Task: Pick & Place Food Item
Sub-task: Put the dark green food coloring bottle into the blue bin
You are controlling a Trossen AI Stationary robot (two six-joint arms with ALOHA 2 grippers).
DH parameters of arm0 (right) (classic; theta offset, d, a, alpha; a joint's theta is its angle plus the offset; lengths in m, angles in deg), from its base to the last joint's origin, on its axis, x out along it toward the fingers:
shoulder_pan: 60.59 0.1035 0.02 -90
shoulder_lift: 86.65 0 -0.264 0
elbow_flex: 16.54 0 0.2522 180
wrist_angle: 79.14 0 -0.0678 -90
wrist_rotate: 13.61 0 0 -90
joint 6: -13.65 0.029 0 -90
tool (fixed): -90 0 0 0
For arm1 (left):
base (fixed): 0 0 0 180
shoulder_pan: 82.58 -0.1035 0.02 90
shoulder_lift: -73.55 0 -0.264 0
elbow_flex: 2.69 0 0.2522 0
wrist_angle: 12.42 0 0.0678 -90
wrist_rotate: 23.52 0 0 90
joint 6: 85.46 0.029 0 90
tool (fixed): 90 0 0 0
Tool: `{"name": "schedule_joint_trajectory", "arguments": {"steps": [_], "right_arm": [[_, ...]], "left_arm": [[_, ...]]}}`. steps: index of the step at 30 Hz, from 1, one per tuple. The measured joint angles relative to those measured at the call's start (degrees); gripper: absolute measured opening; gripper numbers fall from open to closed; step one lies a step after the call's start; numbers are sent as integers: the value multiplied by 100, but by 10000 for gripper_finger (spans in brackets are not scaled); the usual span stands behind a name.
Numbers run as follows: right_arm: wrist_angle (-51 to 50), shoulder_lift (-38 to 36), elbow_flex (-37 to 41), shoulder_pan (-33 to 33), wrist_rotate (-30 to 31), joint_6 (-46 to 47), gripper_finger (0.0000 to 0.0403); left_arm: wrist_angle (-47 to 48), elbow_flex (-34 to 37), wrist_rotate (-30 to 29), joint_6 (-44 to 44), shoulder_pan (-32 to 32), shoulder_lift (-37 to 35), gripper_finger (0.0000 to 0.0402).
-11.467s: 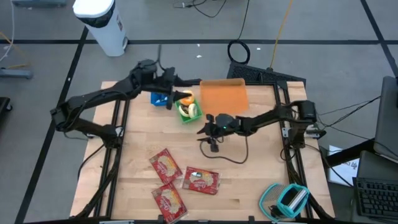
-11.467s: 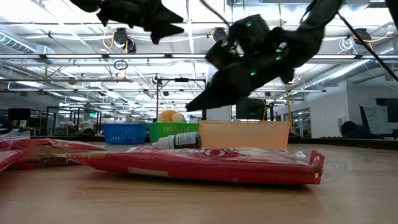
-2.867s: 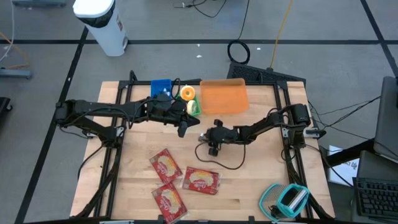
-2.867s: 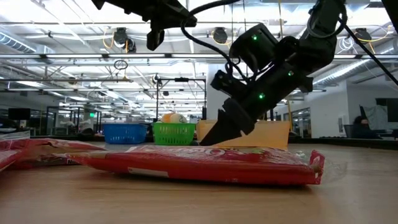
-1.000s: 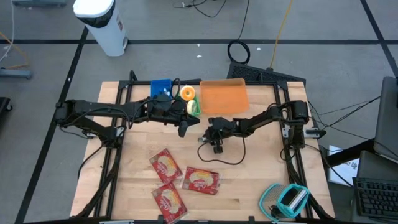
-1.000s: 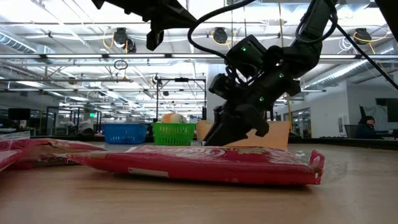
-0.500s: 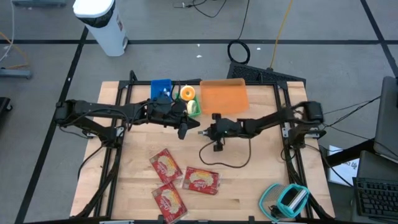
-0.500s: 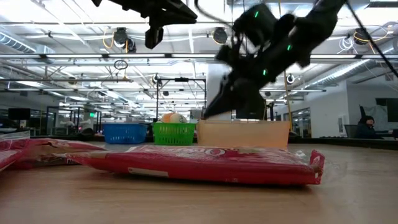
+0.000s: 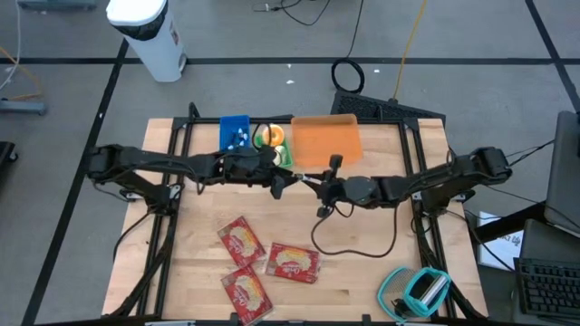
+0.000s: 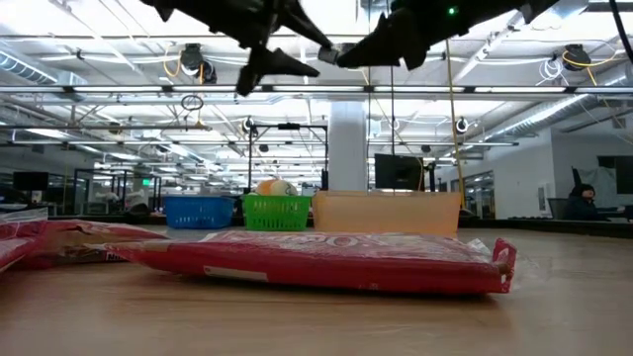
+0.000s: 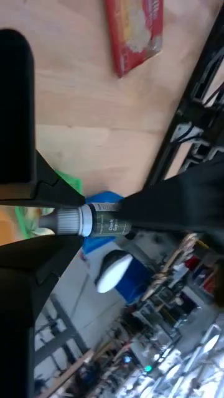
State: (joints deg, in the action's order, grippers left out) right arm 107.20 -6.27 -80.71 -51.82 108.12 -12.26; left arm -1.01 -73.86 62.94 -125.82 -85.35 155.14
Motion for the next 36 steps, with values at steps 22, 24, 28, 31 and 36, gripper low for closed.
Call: {"name": "schedule_joint_trajectory", "arguments": {"steps": [22,24,28,31,36], "right_arm": [[133,-15,-1,74,-2,-181,46],[126,-22,-1,74,1,-166,46],[90,-24,-1,74,6,-158,46],[96,-24,-1,72,6,-168,48],[142,-13,-1,70,30,-154,82]], "left_arm": [[-1447,0,674,-326,-139,659,126],[-1436,0,692,-301,-139,652,99],[-1424,9,692,-245,-139,652,73],[-1429,9,703,-251,-139,652,73],[-1393,9,734,-236,-209,562,83]]}}
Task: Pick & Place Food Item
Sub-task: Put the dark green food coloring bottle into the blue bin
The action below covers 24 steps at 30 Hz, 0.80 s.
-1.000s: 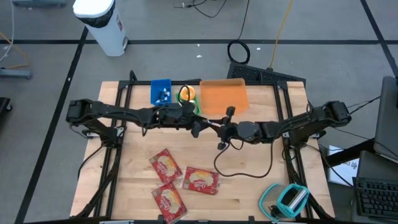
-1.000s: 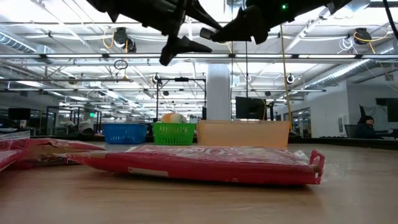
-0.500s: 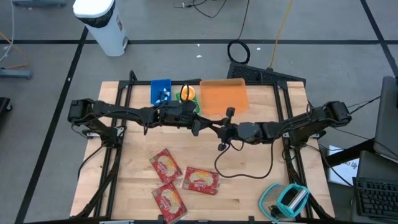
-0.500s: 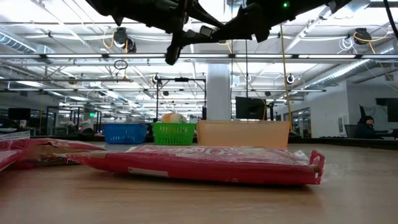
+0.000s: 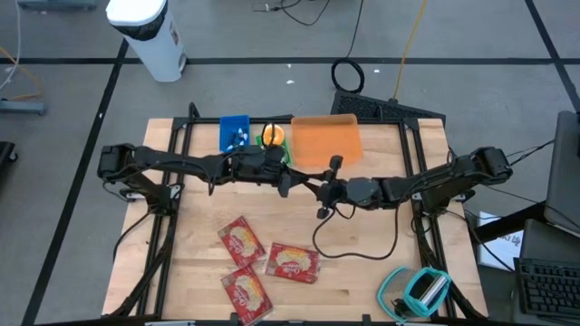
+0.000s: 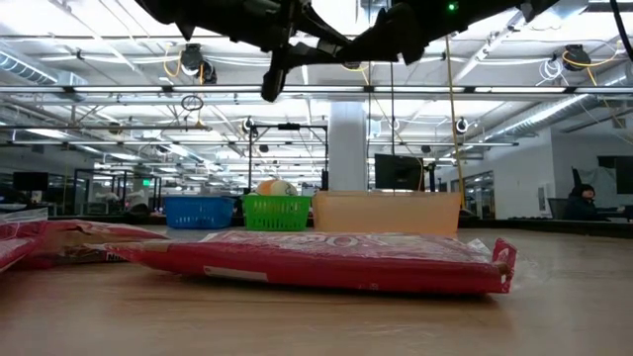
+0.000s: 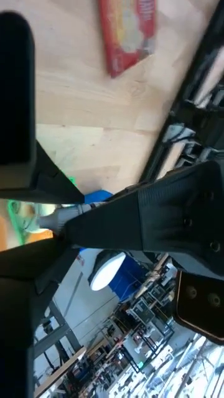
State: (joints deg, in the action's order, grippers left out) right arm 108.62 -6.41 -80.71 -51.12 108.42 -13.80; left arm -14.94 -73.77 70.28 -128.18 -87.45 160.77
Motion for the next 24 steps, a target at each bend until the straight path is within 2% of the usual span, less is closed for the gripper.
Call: {"name": "schedule_joint_trajectory", "arguments": {"steps": [7,9,12,16,18,20,24], "right_arm": [[-310,26,68,94,754,945,149],[-484,1,68,163,876,1218,162],[-925,-13,68,284,860,1804,174],[-1198,-46,74,440,846,2267,175],[-1207,-40,74,505,840,2321,170],[-1166,-39,74,547,840,2332,165],[-1158,-39,70,539,841,2333,157]], "left_arm": [[340,-20,41,587,-380,-850,66],[788,-21,-151,791,-468,-1131,65],[1664,-11,-884,1114,-557,-1510,67],[3349,-11,-2762,1171,-630,-1780,67],[3985,18,-3494,990,-699,-1741,65],[3949,145,-3733,897,-840,-1654,64],[3447,743,-3557,802,-1388,-1456,64]]}}
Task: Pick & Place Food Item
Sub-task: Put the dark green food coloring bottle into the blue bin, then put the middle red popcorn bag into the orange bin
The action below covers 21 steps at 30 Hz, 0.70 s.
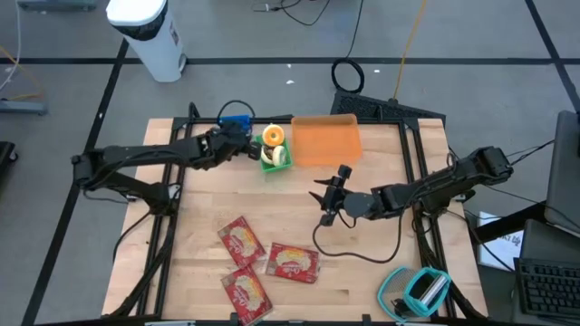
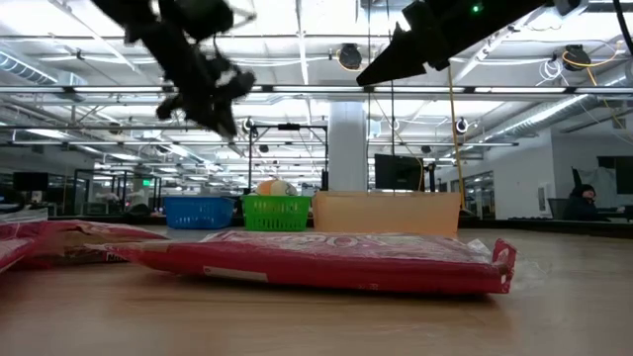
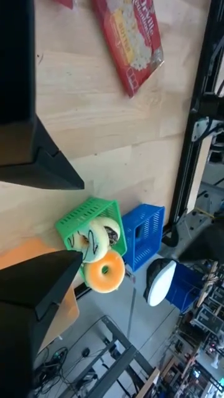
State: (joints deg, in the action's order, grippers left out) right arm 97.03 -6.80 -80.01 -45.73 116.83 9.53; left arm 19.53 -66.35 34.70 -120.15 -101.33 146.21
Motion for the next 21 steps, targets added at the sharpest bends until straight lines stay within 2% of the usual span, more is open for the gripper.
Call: {"name": "schedule_joint_trajectory", "arguments": {"steps": [7,12,16,21], "right_arm": [[-33,0,0,-19,1,-63,153],[-18,0,0,-54,-1,-117,154],[4,0,0,-97,-3,-122,151],[11,0,0,-100,-16,-107,152]], "left_arm": [[-798,1077,999,-392,-1266,97,63],[-1422,1551,1700,-470,-1671,94,67],[-1590,1670,1780,-549,-1735,94,92],[-1671,1675,1570,-588,-1763,94,123]]}}
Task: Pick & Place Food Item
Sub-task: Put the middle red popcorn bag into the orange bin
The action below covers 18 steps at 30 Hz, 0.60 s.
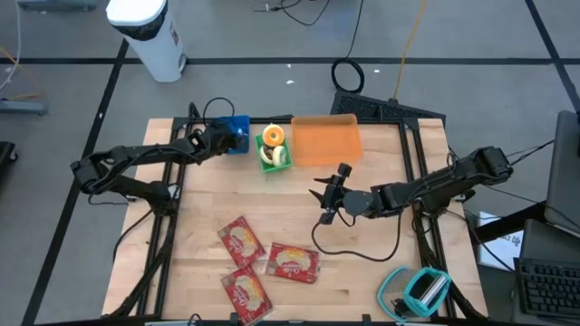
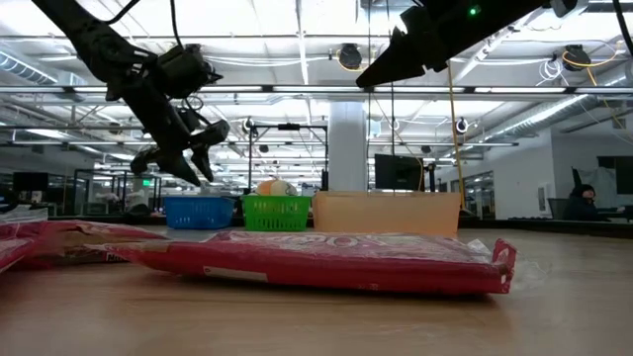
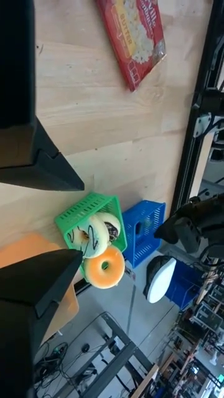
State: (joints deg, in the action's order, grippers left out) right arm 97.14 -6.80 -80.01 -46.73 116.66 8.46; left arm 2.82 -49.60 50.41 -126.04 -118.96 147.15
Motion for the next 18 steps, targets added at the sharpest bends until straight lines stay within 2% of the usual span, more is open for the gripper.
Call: {"name": "schedule_joint_trajectory", "arguments": {"steps": [5,8,13,16,18], "right_arm": [[-2,0,0,9,-1,163,151],[-6,0,0,13,-2,292,149],[-2,0,0,111,-2,381,151],[-2,0,0,231,-4,490,152],[-2,0,0,346,-2,522,152]], "left_arm": [[-44,0,4,310,1,-4,140],[22,-68,331,497,-9,-160,143],[-12,-232,1496,829,93,-987,144],[1,-234,2273,1444,543,-1701,144],[53,-204,2593,1803,1004,-2268,145]]}}
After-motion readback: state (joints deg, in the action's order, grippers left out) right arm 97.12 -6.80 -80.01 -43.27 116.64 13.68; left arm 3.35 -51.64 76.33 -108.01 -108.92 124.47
